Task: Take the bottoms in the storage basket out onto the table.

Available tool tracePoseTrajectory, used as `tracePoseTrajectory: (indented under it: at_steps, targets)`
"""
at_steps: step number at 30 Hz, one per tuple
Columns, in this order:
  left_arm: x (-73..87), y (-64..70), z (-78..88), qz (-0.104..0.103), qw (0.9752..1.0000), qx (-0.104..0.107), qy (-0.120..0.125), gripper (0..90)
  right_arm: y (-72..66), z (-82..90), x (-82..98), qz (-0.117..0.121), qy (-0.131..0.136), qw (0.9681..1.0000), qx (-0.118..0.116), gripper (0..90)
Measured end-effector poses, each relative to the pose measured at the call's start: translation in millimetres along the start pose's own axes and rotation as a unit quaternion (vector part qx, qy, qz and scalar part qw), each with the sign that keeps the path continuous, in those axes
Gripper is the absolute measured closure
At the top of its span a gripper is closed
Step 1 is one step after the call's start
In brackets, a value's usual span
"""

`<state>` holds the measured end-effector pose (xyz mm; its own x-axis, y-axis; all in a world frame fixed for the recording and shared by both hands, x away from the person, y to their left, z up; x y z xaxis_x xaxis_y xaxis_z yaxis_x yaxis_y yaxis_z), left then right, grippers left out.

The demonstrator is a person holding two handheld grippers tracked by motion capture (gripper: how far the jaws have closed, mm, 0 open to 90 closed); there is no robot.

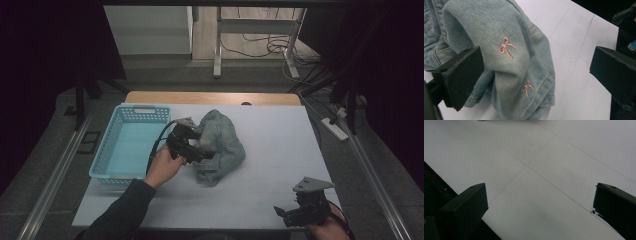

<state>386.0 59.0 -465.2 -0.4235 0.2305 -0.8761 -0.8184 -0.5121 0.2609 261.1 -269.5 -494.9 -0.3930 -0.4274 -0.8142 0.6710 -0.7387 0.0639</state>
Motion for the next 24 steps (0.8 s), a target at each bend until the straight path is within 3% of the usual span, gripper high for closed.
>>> tracePoseTrajectory:
  at_steps: [24]
  targets:
    - [2.1, 9.6, 8.8, -0.012, 0.9999, 0.001, -0.003, 0.0, 0.5, 0.0, -0.2, -0.003, 0.003, 1.0000, 0.000, 0.0]
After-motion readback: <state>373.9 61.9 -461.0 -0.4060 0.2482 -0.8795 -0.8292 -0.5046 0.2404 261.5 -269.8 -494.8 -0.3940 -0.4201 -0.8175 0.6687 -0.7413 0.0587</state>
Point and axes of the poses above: each handheld gripper's, and its own axes: z roughly backward along the jaws, x roughly out of its underside, y roughly to its right, the point moved 5 cm from there along -z, roughly forward along the jaws, and after that the axes turned 15 degrees about y, right-handed, at the moved point
